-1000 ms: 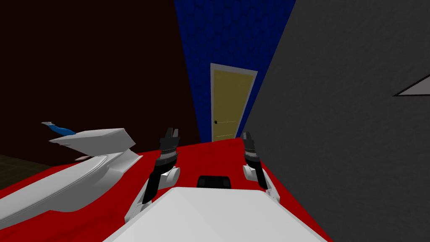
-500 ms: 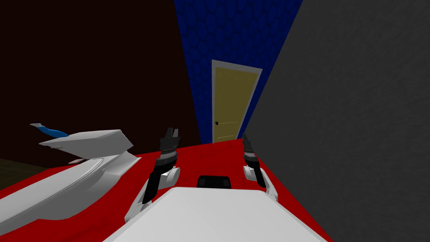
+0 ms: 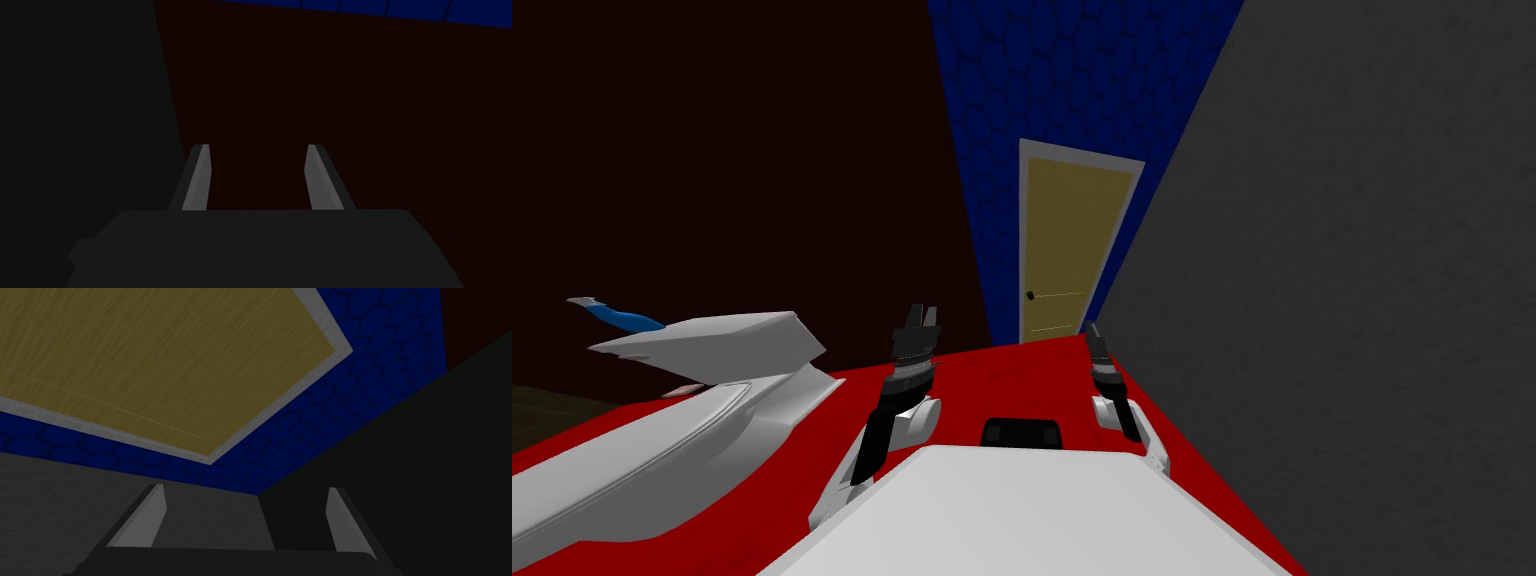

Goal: Pull the door open

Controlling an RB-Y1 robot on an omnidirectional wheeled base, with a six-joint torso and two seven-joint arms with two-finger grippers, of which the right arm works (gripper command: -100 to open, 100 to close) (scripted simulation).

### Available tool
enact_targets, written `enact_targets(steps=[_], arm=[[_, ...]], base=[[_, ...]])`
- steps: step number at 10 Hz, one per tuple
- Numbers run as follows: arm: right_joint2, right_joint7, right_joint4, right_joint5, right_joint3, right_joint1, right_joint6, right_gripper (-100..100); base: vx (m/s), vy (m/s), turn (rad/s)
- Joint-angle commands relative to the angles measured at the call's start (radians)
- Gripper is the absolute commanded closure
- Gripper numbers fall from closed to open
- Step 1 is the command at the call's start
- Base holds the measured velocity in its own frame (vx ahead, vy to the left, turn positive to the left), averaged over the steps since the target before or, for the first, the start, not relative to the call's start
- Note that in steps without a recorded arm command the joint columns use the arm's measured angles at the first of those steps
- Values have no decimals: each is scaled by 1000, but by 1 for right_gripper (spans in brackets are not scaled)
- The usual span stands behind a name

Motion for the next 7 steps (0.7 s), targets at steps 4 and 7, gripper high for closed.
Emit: enact_targets(steps=[4,7], arm=[[-5,75,103,53,-28,-34,-17,-100],[-7,124,172,87,-47,-56,-29,-100]], base=[[109,45,13],[95,35,13]])
